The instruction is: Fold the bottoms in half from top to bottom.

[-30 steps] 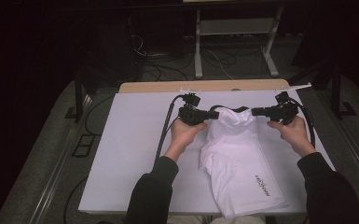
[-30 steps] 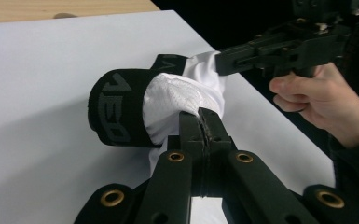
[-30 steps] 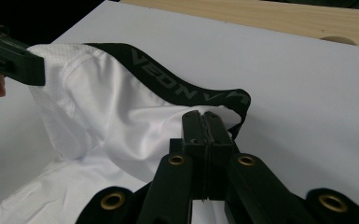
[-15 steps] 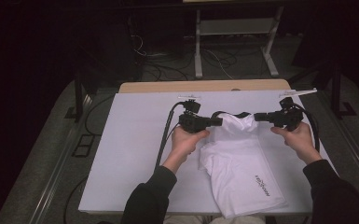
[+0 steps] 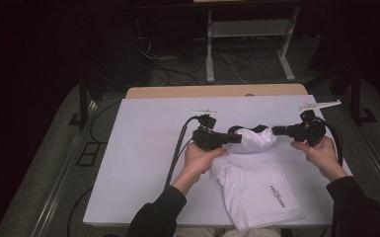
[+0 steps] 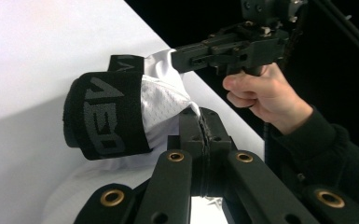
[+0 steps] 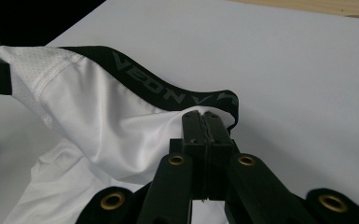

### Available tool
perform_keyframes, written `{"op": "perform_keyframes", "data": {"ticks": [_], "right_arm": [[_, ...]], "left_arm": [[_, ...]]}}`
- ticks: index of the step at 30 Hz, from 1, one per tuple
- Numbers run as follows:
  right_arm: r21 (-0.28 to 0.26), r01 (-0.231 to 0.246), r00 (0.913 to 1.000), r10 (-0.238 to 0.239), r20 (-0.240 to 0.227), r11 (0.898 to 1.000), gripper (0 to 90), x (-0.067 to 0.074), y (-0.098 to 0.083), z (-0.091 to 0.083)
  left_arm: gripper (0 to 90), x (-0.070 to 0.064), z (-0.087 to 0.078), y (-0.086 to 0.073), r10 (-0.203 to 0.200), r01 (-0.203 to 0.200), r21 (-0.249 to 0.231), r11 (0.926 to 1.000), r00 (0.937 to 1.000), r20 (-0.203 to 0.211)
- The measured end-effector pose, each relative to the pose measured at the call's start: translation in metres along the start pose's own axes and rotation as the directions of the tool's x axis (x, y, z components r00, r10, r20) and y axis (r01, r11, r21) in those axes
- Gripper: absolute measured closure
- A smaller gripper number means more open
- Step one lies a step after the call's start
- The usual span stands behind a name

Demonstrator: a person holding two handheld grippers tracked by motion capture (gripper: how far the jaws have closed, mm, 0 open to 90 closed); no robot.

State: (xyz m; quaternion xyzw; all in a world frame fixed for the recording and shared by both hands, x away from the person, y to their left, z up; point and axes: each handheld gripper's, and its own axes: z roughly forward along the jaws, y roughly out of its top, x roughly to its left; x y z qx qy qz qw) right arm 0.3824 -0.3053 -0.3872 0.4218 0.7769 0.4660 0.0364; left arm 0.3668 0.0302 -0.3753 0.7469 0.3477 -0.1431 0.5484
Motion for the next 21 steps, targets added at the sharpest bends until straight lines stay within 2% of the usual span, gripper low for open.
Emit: {"op": "perform_keyframes", "data": {"ticks": [5, 7, 15, 21], "right_arm": [[-0.001, -0.009, 0.9999, 0.009, -0.006, 1.000, 88.2, 0.000, -0.009, -0.003], [0.004, -0.012, 0.9999, 0.012, -0.008, 1.000, 88.2, 0.000, -0.013, -0.005], [0.017, -0.006, 0.9999, 0.006, -0.013, 1.000, 88.2, 0.004, -0.022, -0.011], [0.045, -0.005, 0.9997, 0.006, -0.023, 0.999, 88.2, 0.007, -0.032, -0.011]], "left_arm": [[88.7, -0.004, 0.003, -0.009, -0.016, 0.017, -0.004, 0.9999, 0.9968, 0.079], [88.7, -0.006, 0.003, -0.012, -0.023, 0.023, 0.003, 0.9997, 0.9951, 0.096], [88.8, -0.013, 0.006, -0.022, -0.020, 0.018, 0.021, 0.9996, 0.9923, 0.122], [88.7, -0.011, 0.009, -0.040, -0.040, 0.034, 0.036, 0.9988, 0.9851, 0.167]]}}
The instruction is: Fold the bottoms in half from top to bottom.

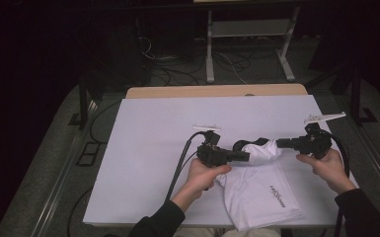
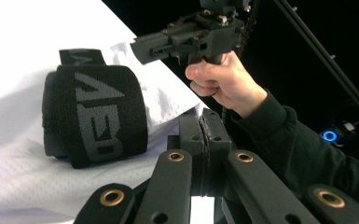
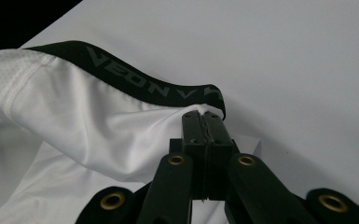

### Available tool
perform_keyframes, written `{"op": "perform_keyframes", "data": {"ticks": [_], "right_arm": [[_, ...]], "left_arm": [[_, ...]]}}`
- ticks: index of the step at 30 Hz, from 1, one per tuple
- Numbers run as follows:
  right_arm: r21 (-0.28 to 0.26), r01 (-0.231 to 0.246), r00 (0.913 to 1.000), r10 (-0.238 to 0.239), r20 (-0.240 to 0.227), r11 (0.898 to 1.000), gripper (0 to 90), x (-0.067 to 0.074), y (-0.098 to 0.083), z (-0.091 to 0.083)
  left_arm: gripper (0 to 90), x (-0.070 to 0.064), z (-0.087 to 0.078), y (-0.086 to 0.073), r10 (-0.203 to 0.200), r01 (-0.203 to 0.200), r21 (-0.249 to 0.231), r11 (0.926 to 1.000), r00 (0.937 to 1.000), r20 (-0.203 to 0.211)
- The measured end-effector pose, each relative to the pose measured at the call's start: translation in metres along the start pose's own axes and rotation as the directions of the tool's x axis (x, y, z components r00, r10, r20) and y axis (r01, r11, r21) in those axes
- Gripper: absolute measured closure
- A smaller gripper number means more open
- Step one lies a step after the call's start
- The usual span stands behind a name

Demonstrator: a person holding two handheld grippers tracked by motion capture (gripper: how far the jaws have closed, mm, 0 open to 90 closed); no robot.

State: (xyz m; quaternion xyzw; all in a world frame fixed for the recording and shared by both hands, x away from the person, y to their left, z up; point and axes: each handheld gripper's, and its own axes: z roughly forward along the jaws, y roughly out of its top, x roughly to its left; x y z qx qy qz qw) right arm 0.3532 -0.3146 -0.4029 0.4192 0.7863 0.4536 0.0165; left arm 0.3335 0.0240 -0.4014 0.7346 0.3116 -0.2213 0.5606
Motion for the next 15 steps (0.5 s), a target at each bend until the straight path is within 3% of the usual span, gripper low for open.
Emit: {"op": "perform_keyframes", "data": {"ticks": [4, 15], "right_arm": [[0.015, 0.005, 1.0000, -0.004, -0.003, 1.000, 88.2, 0.002, -0.005, 0.002], [0.055, 0.003, 1.0000, -0.003, -0.007, 0.998, 88.2, 0.005, -0.017, 0.007]], "left_arm": [[88.7, 0.002, 0.002, -0.009, -0.016, 0.016, -0.001, 0.9999, 0.9998, 0.011], [88.7, 0.002, 0.002, -0.021, 0.002, -0.002, 0.013, 0.9999, 1.0000, -0.006]]}}
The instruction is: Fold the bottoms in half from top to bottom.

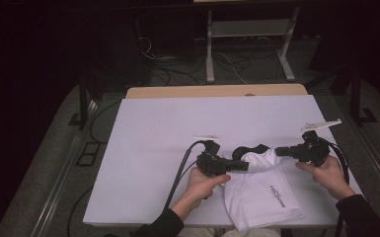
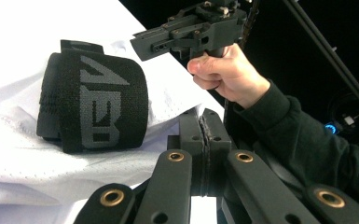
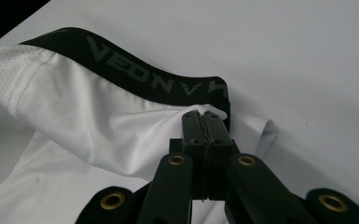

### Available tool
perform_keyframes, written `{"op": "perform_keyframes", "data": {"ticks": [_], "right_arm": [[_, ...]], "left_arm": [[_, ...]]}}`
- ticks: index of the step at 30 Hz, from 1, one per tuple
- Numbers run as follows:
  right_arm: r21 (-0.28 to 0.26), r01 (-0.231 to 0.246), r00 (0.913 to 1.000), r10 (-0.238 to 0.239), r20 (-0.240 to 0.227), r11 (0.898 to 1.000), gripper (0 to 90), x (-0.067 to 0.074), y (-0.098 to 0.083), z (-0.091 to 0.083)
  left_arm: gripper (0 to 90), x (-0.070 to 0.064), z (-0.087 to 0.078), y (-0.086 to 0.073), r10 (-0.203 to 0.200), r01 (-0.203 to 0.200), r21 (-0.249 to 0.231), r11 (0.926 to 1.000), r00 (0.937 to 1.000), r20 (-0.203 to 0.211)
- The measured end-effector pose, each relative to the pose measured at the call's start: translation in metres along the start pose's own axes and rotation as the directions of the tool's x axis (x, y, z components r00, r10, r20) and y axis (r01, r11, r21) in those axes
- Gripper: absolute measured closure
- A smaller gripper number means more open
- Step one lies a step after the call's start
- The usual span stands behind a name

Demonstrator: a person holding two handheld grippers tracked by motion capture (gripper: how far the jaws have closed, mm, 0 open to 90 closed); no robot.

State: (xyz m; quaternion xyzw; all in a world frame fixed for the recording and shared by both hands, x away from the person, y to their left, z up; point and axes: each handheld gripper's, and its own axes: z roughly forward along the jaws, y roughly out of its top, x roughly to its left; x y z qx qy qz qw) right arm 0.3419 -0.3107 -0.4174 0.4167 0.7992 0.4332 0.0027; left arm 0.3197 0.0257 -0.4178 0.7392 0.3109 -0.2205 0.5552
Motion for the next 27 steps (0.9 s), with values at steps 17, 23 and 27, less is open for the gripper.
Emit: {"op": "perform_keyframes", "data": {"ticks": [17, 23, 27], "right_arm": [[0.069, -0.021, 0.9990, 0.024, -0.039, 0.997, 84.6, 0.005, -0.015, 0.003], [0.070, -0.007, 0.9988, 0.010, -0.049, 0.997, 64.8, 0.010, -0.011, 0.002], [0.057, -0.005, 0.9985, 0.008, -0.054, 0.998, 53.9, 0.010, -0.006, 0.000]], "left_arm": [[88.7, 0.002, 0.002, -0.016, 0.013, -0.011, 0.046, 0.9989, 0.9993, -0.034], [88.7, 0.005, 0.000, -0.024, 0.006, -0.003, 0.064, 0.9980, 0.9989, -0.047], [88.7, 0.007, 0.000, -0.028, 0.003, 0.001, 0.074, 0.9973, 0.9988, -0.050]]}}
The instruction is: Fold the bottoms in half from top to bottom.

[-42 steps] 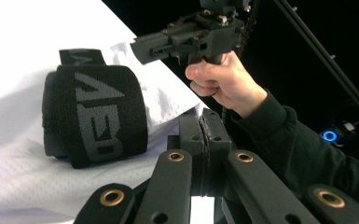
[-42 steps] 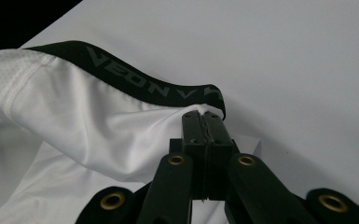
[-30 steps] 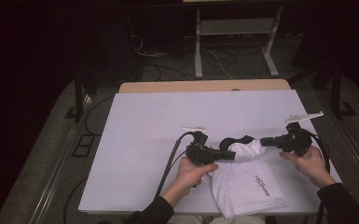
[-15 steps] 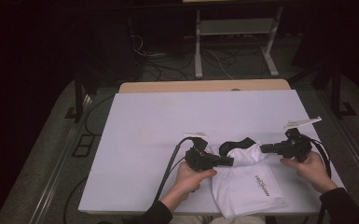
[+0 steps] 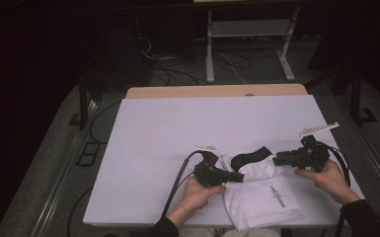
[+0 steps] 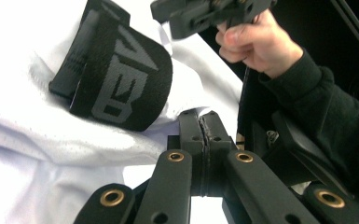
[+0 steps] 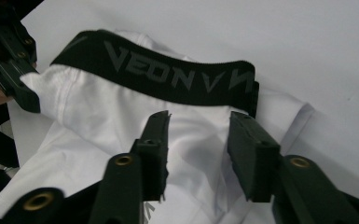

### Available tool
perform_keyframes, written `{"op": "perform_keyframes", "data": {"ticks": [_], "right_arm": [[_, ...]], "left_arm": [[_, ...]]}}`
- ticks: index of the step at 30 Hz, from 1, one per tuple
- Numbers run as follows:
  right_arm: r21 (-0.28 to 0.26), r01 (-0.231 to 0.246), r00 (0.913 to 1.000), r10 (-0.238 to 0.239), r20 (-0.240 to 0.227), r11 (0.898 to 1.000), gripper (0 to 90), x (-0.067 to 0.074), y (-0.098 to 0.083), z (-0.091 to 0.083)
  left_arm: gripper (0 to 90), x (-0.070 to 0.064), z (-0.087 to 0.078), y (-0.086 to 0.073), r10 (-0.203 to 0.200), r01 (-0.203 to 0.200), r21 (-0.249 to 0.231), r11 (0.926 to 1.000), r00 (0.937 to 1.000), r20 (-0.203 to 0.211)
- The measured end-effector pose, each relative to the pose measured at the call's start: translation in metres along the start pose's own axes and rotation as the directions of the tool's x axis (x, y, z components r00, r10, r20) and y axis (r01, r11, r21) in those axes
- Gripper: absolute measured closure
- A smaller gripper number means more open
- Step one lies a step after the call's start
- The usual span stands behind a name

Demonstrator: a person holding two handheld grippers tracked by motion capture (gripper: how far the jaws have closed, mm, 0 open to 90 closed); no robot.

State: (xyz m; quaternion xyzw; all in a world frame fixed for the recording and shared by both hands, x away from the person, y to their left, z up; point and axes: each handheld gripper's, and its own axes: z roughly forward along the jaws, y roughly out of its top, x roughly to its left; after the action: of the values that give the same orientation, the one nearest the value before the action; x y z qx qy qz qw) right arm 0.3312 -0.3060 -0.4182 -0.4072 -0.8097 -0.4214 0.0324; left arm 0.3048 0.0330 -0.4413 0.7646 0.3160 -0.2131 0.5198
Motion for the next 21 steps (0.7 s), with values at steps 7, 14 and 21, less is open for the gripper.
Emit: {"op": "perform_keyframes", "data": {"ticks": [7, 14, 21], "right_arm": [[-0.005, -0.030, 0.9995, 0.030, -0.010, 1.000, 37.3, -0.006, 0.008, 0.003], [0.006, -0.068, 0.9973, 0.068, -0.025, 0.998, 34.2, -0.020, 0.018, 0.013], [0.042, -0.092, 0.9953, 0.093, -0.027, 0.995, 34.2, -0.030, 0.025, 0.025]], "left_arm": [[88.7, 0.002, 0.004, -0.006, -0.013, 0.013, 0.014, 0.9998, 0.9999, 0.006], [88.7, 0.003, 0.007, -0.009, -0.023, 0.023, 0.022, 0.9995, 0.9996, 0.013], [88.7, 0.005, 0.009, -0.013, -0.032, 0.032, 0.040, 0.9987, 0.9994, 0.013]]}}
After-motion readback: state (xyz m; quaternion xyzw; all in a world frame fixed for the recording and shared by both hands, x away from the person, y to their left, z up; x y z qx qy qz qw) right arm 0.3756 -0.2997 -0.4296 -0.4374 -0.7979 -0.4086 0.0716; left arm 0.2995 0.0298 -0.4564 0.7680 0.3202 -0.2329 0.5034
